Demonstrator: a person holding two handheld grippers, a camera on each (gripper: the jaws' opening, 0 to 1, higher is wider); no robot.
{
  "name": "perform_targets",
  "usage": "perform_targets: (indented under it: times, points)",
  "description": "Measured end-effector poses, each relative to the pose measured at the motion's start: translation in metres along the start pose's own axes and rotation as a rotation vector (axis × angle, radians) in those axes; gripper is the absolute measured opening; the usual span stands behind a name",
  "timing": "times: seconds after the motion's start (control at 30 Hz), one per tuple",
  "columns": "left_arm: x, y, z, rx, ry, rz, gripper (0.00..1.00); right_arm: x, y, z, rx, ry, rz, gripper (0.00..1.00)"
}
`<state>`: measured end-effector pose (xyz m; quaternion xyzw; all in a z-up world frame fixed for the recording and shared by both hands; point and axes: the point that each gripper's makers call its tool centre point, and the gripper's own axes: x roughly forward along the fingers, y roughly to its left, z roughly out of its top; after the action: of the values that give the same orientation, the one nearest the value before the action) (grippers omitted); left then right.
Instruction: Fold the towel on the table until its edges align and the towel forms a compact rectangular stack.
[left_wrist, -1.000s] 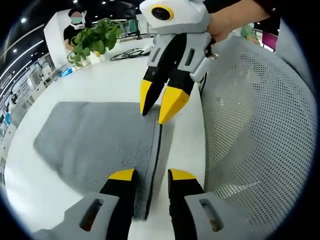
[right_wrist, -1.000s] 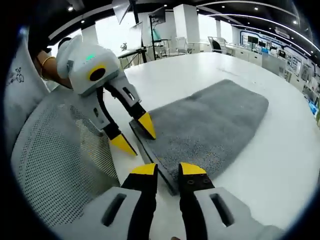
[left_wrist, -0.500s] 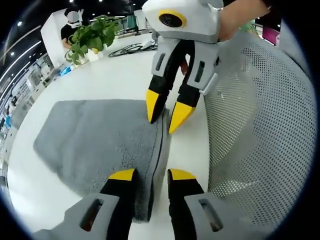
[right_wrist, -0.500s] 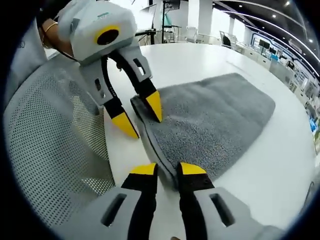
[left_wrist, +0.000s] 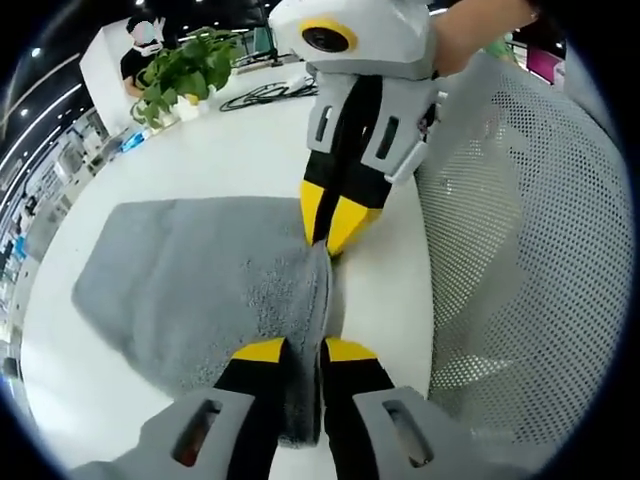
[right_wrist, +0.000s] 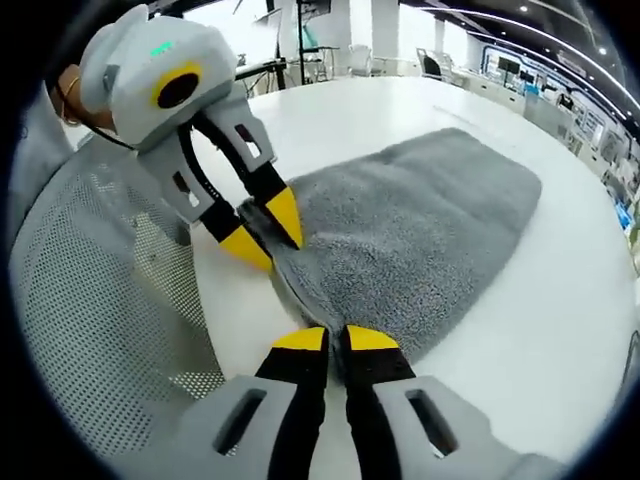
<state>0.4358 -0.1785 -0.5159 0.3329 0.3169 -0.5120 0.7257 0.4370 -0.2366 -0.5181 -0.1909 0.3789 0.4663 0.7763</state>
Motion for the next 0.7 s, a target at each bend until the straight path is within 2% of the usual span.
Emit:
perform_targets:
  times: [0.17,0.23,0.3,0.4,0.6,0.7]
  points:
    - [-0.001,0.003,0.000,-0.013,-0.013,-0.011,0.09,0.000,-0.003,0.001,0.045,-0.006,0.006,0.04]
    - [-0.001,0.005,0.001,-0.151,-0.026,-0.038,0.07,-0.001,-0.002,0.001,0.059,-0.009,0.007,0.04]
    - [-0.003,0.007,0.003,-0.252,-0.039,-0.077,0.06,-0.001,0.000,0.001,0.049,-0.013,0.003,0.05]
    - [-0.001,0.010,0.001,-0.244,-0.041,-0.093,0.06,-0.003,0.003,0.002,0.043,-0.016,-0.006,0.08]
    - [-0.004,0.010,0.006,-0.268,-0.047,-0.119,0.06,-0.005,0.009,0.004,-0.032,-0.010,-0.034,0.15]
    - [-0.007,0.011,0.009,-0.300,-0.063,-0.123,0.06,-0.006,0.010,0.005,-0.107,-0.006,-0.075,0.18]
